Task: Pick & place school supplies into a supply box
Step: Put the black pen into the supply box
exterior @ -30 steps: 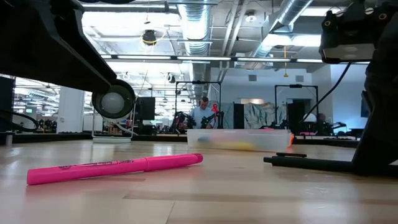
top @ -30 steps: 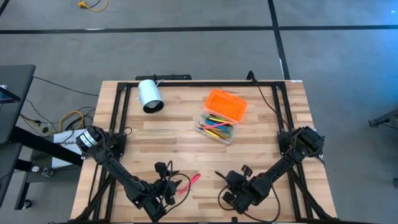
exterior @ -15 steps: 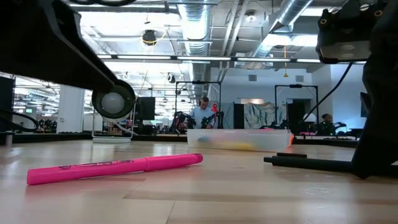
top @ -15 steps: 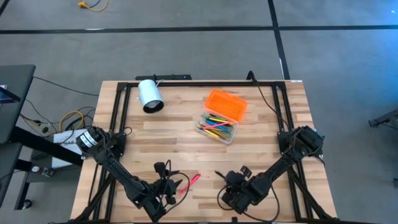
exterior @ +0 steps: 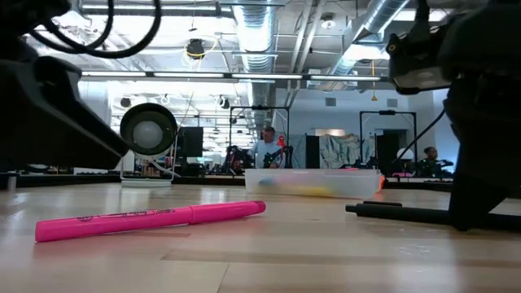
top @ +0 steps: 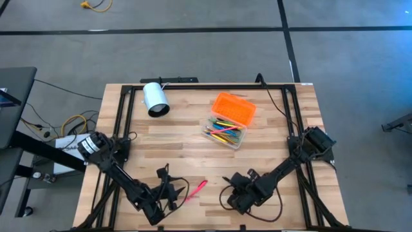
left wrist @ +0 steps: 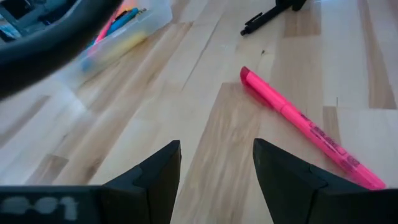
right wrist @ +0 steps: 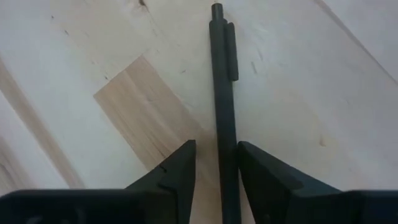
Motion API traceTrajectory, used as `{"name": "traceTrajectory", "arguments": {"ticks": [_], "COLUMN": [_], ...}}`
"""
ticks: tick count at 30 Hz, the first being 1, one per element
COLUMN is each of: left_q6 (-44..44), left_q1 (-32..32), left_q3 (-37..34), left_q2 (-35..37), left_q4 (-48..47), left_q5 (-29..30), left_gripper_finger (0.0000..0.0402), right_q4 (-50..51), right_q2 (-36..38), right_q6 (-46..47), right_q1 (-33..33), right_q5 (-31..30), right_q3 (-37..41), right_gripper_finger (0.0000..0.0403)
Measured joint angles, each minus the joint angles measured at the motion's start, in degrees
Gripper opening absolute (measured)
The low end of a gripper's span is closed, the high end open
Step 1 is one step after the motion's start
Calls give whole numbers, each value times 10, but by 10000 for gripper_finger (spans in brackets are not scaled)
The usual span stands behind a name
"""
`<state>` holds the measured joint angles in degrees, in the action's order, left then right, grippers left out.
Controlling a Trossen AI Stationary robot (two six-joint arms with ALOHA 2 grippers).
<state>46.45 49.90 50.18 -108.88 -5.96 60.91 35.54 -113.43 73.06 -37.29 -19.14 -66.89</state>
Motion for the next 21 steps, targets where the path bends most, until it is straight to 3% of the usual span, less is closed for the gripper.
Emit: {"name": "traceTrajectory", "arguments": {"ticks": [5,21], "left_q6": [6,5], "left_q1": [14,16], "left_q3": [-7,-7], "left_q2": [0,0], "left_q4": [7,21], "left_q5": [28,35], "left_gripper_finger": [193,193], "right_q4": [0,3], "right_q2": [0,-2], "right_q6": [-15,-16], "right_q1": [5,6], "right_q5": [-3,-18], "right_q3": [0,1], "right_gripper_finger": [105,79]}}
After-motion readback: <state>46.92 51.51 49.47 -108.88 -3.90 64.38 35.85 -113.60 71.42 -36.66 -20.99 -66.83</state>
